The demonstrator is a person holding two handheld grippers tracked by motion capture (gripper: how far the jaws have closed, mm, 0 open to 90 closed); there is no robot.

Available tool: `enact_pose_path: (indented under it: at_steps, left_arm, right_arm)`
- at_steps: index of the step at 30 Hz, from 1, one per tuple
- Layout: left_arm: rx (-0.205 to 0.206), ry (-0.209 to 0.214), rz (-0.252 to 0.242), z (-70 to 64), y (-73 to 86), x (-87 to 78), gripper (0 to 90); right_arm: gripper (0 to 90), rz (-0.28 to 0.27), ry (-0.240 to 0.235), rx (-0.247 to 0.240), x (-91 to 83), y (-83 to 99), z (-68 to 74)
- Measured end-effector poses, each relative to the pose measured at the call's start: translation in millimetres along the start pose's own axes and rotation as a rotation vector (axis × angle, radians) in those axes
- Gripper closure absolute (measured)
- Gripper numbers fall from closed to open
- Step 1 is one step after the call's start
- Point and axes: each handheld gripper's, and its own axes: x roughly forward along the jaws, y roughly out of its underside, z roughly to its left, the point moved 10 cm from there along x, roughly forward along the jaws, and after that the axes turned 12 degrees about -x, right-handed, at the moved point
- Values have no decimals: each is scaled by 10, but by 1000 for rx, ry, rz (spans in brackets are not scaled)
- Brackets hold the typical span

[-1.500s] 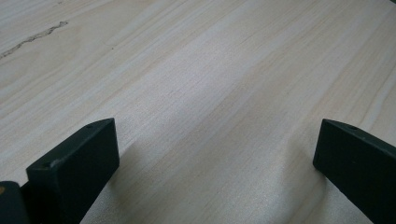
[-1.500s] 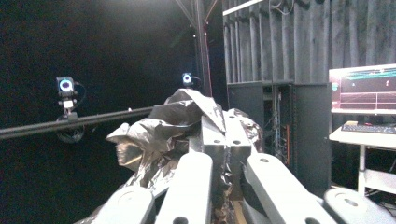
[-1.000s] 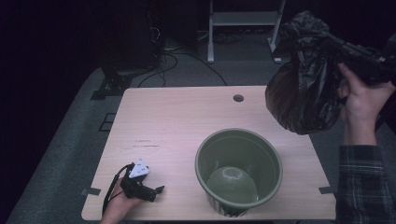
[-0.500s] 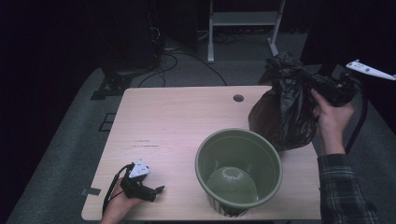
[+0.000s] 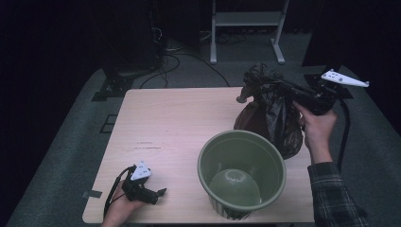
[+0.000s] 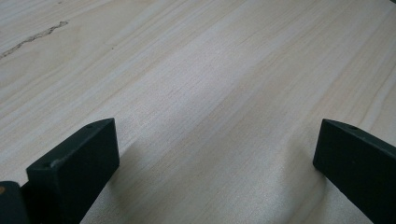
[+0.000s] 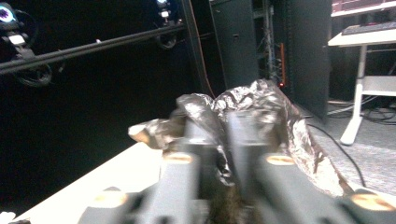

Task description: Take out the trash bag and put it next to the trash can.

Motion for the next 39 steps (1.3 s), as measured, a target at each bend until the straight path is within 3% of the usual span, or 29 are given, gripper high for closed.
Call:
enact_pose_path:
  at_steps: [5,10,15,20,21,23,28,31,35,39]
  left_arm:
    - [0,0,0,0,0,0,0]
    - [0,0,0,1,0,0,0]
    - [0,-1,1,1,-1,0,0]
    - [0,-2,1,1,-1,1,0]
    - [0,-3,-1,1,-2,2,0]
    - [-1,-3,0,1,-2,2,0]
    - [-1,-3,0,1,-2,2,0]
    - [-1,-3,0,0,-2,2,0]
    - [-1,-3,0,0,-3,2,0]
    - [-1,-3,2,1,-1,0,0]
  right_arm:
    - [385,20,43,-44,-98,33,-16]
    - [120,46,112,-48,-289,63,-67]
    - [97,29,108,-39,-524,101,-38]
    - [71,74,101,-61,-696,231,-9]
    - [66,103,106,-74,-788,348,-7]
    - [25,122,112,-78,-855,447,4]
    - [22,151,120,-93,-997,681,64]
    - [22,166,114,-97,-1035,779,101]
    - [19,242,93,-106,-1092,1065,196]
    - [19,272,76,-95,-1130,1233,266]
